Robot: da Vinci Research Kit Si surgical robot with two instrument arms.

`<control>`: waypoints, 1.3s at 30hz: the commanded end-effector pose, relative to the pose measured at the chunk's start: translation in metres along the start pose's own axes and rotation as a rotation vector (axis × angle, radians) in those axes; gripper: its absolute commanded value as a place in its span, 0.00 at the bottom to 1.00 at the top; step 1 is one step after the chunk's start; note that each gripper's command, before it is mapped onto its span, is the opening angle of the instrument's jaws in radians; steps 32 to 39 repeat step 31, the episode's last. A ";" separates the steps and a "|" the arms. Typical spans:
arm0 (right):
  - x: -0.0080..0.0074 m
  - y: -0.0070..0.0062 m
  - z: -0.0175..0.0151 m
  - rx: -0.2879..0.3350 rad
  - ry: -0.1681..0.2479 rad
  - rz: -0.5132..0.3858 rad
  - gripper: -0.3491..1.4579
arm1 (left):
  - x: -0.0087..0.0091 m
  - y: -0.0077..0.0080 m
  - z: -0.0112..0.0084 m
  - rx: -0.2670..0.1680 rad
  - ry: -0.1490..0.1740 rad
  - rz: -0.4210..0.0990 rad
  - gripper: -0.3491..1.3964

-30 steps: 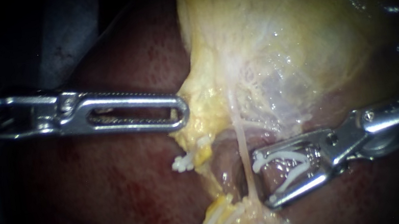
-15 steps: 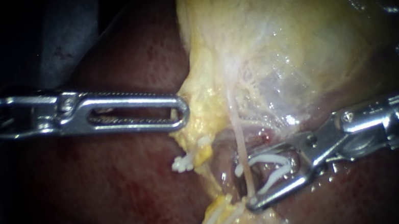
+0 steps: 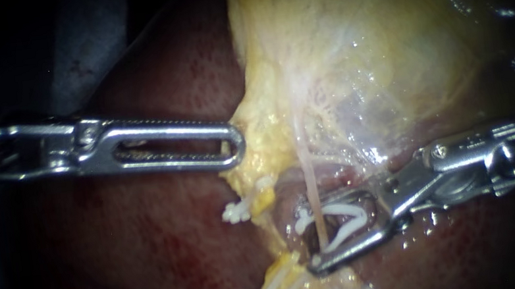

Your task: Clipping first clip right tube

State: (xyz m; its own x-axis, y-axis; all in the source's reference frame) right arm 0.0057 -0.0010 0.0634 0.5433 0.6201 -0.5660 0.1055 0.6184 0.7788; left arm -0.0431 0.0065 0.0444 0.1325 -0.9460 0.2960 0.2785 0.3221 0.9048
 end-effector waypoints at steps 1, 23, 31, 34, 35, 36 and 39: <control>0.0000 0.0000 -0.0003 0.002 0.001 0.019 0.26 | 0.0000 0.0000 0.0000 0.000 0.000 0.000 0.00; -0.0001 0.0003 -0.0013 0.055 -0.026 0.073 0.00 | 0.0000 0.0000 0.0001 0.000 0.000 0.000 0.00; -0.0001 0.0003 -0.0012 0.055 -0.026 0.078 0.00 | -0.0001 0.0000 0.0001 -0.001 0.000 0.000 0.00; -0.0001 0.0003 -0.0012 0.055 -0.026 0.078 0.00 | -0.0001 0.0000 0.0001 -0.001 0.000 0.000 0.00; -0.0001 0.0003 -0.0012 0.055 -0.026 0.078 0.00 | -0.0001 0.0000 0.0001 -0.001 0.000 0.000 0.00; -0.0001 0.0003 -0.0012 0.055 -0.026 0.078 0.00 | -0.0001 0.0000 0.0001 -0.001 0.000 0.000 0.00; -0.0001 0.0003 -0.0012 0.055 -0.026 0.078 0.00 | -0.0001 0.0000 0.0001 -0.001 0.000 0.000 0.00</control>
